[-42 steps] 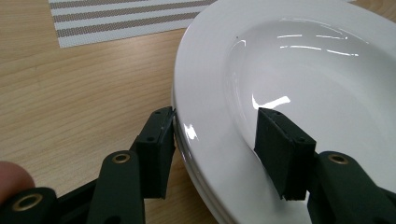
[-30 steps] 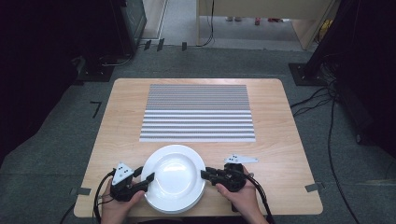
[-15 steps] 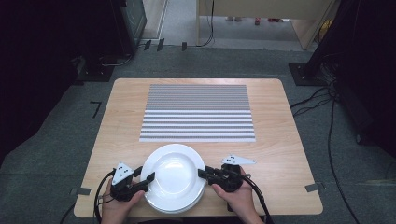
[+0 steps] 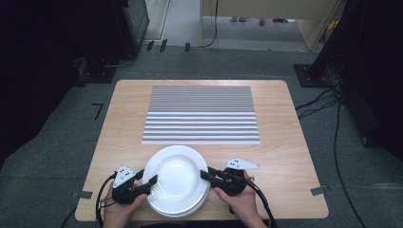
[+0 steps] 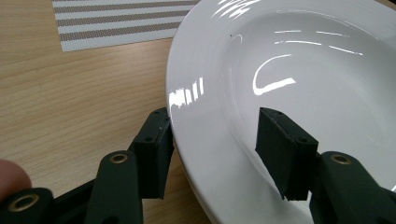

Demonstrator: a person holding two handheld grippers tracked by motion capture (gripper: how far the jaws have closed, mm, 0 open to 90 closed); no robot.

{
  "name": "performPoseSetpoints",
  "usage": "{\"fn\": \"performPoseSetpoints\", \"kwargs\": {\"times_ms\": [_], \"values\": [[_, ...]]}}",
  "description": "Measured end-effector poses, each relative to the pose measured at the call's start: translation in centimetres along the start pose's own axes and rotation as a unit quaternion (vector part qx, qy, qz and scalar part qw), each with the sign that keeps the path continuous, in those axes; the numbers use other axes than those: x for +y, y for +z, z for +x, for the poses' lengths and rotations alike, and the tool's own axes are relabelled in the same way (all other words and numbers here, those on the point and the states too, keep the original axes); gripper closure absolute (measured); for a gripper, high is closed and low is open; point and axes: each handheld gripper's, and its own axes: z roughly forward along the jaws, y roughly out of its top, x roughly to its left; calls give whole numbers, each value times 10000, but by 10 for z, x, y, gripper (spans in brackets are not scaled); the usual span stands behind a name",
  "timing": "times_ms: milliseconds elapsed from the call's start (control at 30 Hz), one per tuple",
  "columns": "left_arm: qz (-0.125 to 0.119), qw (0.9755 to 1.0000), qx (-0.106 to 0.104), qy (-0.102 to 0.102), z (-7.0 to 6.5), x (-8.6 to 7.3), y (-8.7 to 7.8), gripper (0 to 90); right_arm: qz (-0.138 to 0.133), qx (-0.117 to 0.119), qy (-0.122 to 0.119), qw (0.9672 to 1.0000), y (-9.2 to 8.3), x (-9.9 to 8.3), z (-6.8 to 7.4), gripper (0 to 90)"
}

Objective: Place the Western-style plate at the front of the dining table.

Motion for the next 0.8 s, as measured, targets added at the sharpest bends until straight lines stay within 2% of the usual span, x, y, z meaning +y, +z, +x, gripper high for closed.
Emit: {"fn": "performPoseSetpoints", "kwargs": {"times_ms": [367,467,800], "values": [[-102,9999,71,-29,0,0,-1,472,-156,11,-161,9997,4,2,1,692],[-200,9997,41,-91,2,0,-3,495,-191,-2,-160,9997,5,2,0,694],[-399,9991,90,-62,0,0,-6,525,-173,-86,-57,9998,8,0,-4,693]]}}
